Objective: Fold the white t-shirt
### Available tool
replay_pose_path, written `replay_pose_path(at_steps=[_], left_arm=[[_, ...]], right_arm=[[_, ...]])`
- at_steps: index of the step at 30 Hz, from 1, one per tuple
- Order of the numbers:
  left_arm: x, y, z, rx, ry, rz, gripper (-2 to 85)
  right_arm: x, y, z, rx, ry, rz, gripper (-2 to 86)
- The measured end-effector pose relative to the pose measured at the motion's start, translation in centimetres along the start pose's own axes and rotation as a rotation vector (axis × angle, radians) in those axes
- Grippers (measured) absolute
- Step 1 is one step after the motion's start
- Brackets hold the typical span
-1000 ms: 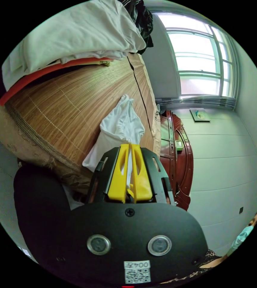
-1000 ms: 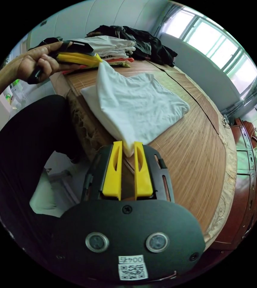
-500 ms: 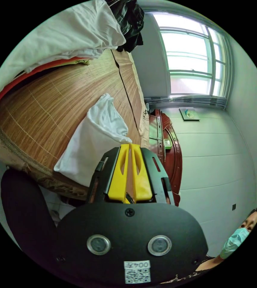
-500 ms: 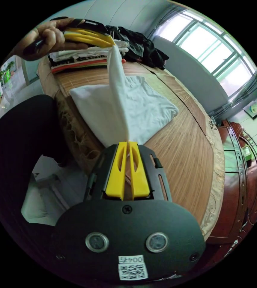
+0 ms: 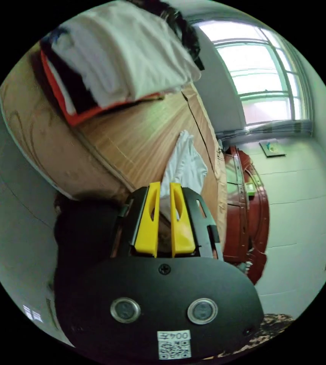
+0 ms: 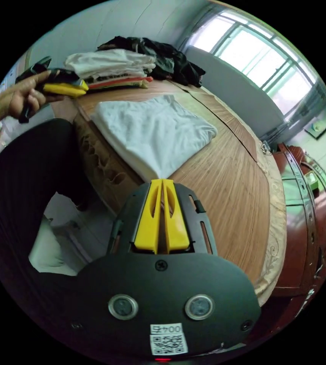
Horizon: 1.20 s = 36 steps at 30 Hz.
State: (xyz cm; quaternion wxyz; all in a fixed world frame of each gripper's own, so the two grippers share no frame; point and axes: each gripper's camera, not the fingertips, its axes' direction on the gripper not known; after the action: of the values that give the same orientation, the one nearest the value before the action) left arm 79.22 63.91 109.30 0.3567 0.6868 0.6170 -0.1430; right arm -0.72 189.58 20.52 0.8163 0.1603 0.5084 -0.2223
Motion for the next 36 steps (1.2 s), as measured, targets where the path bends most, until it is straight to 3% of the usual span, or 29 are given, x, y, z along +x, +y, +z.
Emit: replay_pose_path(at_steps=[2,5,7,8,9,11,14,16,19,20,22,25,28,33,36], left_arm=[[4.4,0.7,0.0,0.056,-0.045,0.158,0.9],[12.4,1.9,5.5,-0.051,-0.016,0.464,0.5],[15.2,2.9,10.5,-0.138,-0.143,0.586,0.3],[15.5,3.4,14.0,-0.197,-0.312,0.626,0.3],[14.7,3.6,17.1,-0.289,-0.444,0.617,0.2],[15.3,3.6,16.9,-0.278,-0.398,0.566,0.2],[20.0,4.9,13.9,-0.144,-0.359,0.682,0.2],[21.7,5.5,15.1,-0.133,-0.371,0.751,0.2],[19.2,4.7,20.0,-0.286,-0.451,0.69,0.3],[17.4,4.2,21.1,-0.313,-0.433,0.646,0.3],[16.7,3.1,19.4,-0.294,-0.342,0.547,0.3],[18.3,3.2,16.6,-0.226,-0.293,0.594,0.4],[18.3,5.3,15.4,-0.238,-0.199,0.599,0.7],[18.0,9.4,17.8,-0.281,-0.168,0.633,1.5],[18.3,10.5,19.6,-0.321,-0.14,0.661,2.1]], right_arm=[[2.9,0.1,-0.6,0.038,-0.098,0.105,-0.5],[6.2,-1.2,1.9,0.023,-0.264,0.231,-0.6],[7.1,-1.8,6.7,-0.156,-0.358,0.253,-0.6],[7.3,-1.5,10.4,-0.306,-0.395,0.266,-0.6],[7.8,-1.3,10.7,-0.283,-0.413,0.291,-0.6],[10.1,-0.9,10.1,-0.25,-0.466,0.334,-0.7],[12.6,-0.3,7.4,-0.088,-0.426,0.355,-0.7],[13.2,-0.3,8.9,-0.087,-0.424,0.358,-0.7],[12.8,0.4,15.3,-0.207,-0.457,0.351,-0.5],[12.4,1.1,18.1,-0.299,-0.462,0.334,-0.4],[13.4,2.0,18.3,-0.254,-0.488,0.339,-0.2],[16.4,4.1,17.1,-0.153,-0.475,0.381,0.9],[18.0,7.1,19.3,-0.183,-0.557,0.383,5.5],[16.0,11.6,22.8,-0.18,-0.563,0.377,9.8],[17.4,13.4,25.0,-0.141,-0.636,0.51,9.9]])
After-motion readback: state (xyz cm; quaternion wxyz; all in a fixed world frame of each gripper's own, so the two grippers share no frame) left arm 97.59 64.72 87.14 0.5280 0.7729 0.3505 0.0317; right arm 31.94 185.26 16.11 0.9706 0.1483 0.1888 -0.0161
